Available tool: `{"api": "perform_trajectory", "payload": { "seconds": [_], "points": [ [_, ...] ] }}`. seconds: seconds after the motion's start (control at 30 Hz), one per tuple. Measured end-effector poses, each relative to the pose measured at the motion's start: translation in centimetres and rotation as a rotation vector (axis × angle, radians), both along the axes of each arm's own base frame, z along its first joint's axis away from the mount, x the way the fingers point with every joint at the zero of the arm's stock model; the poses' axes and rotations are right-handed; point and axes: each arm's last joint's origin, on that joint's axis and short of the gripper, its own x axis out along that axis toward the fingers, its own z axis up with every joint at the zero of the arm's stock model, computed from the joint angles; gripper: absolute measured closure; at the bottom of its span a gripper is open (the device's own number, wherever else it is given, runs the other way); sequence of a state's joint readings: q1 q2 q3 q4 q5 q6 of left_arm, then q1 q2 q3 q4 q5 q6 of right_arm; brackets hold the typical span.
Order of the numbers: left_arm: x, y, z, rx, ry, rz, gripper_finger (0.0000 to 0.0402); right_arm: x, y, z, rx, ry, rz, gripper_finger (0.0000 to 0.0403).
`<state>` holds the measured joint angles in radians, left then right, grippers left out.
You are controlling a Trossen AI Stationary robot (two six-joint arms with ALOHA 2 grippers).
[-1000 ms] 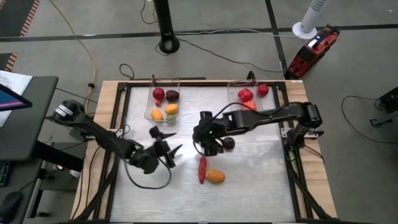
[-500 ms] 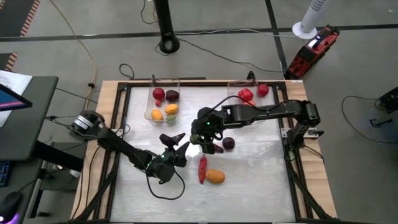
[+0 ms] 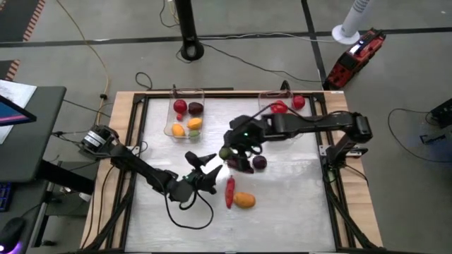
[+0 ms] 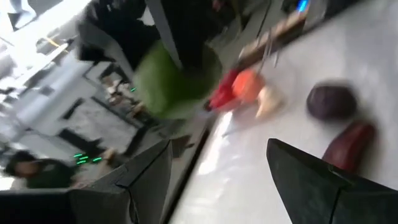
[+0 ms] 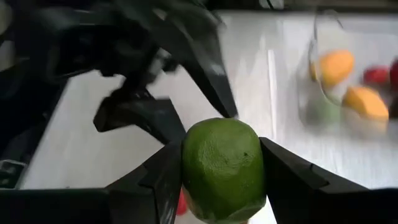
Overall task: Sort produce into baskets
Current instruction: Put the lime into the left transparent bin
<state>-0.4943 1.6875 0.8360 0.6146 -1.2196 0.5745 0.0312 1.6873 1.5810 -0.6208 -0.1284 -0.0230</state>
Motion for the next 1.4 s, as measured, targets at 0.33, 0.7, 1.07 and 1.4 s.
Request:
{"api": "perform_trajectory", "payload": {
  "seconds": [0.33,0.7,1.07,1.4],
  "points": [
    [1.2,1.2,0.9,-0.219,-0.179,-0.176,0.0162,-1.1,3.3,1.5,-0.139,-0.081,0.062,0.0185],
    [-3.9,1.9,2.9,-0.293,-0.231,-0.16,0.0186,-0.5,2.7,1.6,-0.166,-0.13,0.051,0.0184],
    [-10.3,5.0,5.0,-0.562,-0.4,-0.183,0.0187,3.1,-2.9,-2.8,-0.234,-0.413,-0.078,0.0184],
    [-13.4,6.4,7.3,-0.722,-0.505,-0.234,0.0187,9.1,-8.7,-8.0,-0.24,-0.64,-0.267,0.0184]
  ]
}}
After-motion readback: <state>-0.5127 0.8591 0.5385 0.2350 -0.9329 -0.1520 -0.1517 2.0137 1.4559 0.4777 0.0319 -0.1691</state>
